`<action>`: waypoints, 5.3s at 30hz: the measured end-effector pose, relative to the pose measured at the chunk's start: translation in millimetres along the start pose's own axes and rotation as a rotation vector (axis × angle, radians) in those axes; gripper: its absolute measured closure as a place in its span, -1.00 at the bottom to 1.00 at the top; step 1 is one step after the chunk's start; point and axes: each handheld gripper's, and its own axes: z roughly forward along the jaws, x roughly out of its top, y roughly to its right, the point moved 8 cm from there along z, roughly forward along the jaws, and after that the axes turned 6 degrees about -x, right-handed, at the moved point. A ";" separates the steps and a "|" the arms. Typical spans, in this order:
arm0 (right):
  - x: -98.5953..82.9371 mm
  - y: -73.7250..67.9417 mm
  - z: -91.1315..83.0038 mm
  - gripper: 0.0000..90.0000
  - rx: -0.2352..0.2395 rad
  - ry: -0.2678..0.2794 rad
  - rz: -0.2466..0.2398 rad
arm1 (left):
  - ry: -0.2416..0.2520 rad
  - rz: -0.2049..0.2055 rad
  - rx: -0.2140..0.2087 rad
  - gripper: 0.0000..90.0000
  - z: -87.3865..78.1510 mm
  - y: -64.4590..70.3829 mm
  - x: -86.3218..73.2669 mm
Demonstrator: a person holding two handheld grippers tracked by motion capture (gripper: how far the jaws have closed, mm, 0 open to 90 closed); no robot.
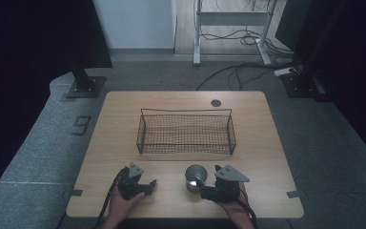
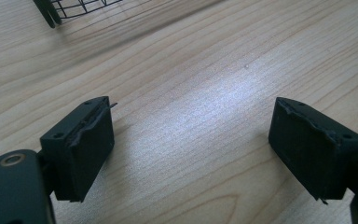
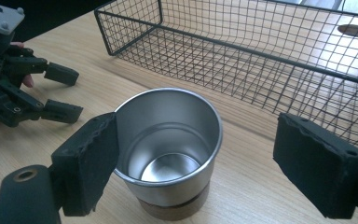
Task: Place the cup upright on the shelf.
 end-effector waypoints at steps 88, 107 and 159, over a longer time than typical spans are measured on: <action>13.9 -20.7 13.4 -0.69 0.052 -0.015 -0.045 | 0.000 0.001 0.000 -0.69 0.0 0.0 0.0; 32.5 -19.8 6.5 -0.69 0.054 0.027 -0.069 | -0.001 0.001 0.000 -0.69 -0.1 0.0 0.0; 61.8 -11.9 7.5 -0.69 0.055 0.084 -0.052 | 0.000 0.001 -0.001 -0.69 0.0 0.0 0.0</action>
